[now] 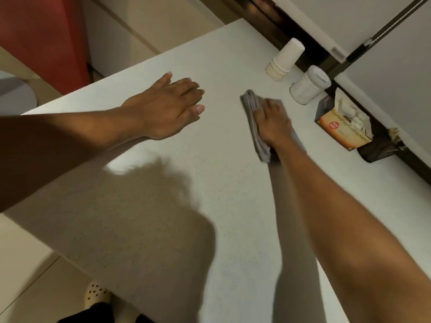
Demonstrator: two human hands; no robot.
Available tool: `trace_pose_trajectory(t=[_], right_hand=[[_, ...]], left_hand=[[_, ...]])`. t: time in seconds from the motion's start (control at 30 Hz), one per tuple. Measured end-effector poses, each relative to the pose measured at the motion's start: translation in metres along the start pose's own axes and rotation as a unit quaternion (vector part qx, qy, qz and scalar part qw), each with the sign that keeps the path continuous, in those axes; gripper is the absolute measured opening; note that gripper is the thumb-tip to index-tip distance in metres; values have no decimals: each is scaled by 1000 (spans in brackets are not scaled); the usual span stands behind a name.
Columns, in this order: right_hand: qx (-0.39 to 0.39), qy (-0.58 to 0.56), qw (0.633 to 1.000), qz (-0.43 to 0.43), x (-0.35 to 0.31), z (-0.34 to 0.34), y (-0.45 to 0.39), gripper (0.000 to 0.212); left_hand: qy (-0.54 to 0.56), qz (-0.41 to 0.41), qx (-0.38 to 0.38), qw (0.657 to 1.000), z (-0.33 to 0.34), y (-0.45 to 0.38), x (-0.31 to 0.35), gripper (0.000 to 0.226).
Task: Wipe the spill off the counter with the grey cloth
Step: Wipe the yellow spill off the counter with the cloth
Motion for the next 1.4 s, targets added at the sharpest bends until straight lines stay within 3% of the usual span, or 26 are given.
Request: trace_pose_trajectory(t=[0.07,0.17,0.4,0.53,0.63,0.87,1.0,1.13,1.27,1.4], right_hand=[[-1,15,999,34,-6,3,-20,57],[-7,25,1000,7,-18,10,7,58],[-21,35,993,-114,-60,43,204,56],[-73,11,984,-160,-56,49,289,58],[-45,-13,990,-130,-36,41,268,52],[6,-46,994,96,12,4,69,54],[-2,-18,994,104,5,8,42,57],[-8,4,999,37,-12,20,109,56],[-23,-4,999,-46,-19,33,235,55],[-35,22,999,-36,21,37,323,53]], left_hand=[[0,-1,-6,1000,1,0,1,66],[1,-2,-4,1000,-1,0,3,65],[0,3,19,1000,-3,2,3,60],[-3,30,20,999,-1,3,2,66],[-2,48,15,999,0,2,2,68],[9,50,-6,999,1,0,3,67],[11,34,-12,999,2,-3,1,65],[4,14,-38,999,6,-2,-2,71],[-13,1,-66,998,10,-3,-3,75],[-27,5,-70,997,9,-1,-3,77]])
Point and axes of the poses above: each hand's wrist, its own y-axis away from the middle knuckle, its own z-axis out of the palm, x = y × z, the point moved 4 cm from there along -y, towards the middle knuckle, and after that the axes turned 11 degrees about z, right-handed, at the moved point
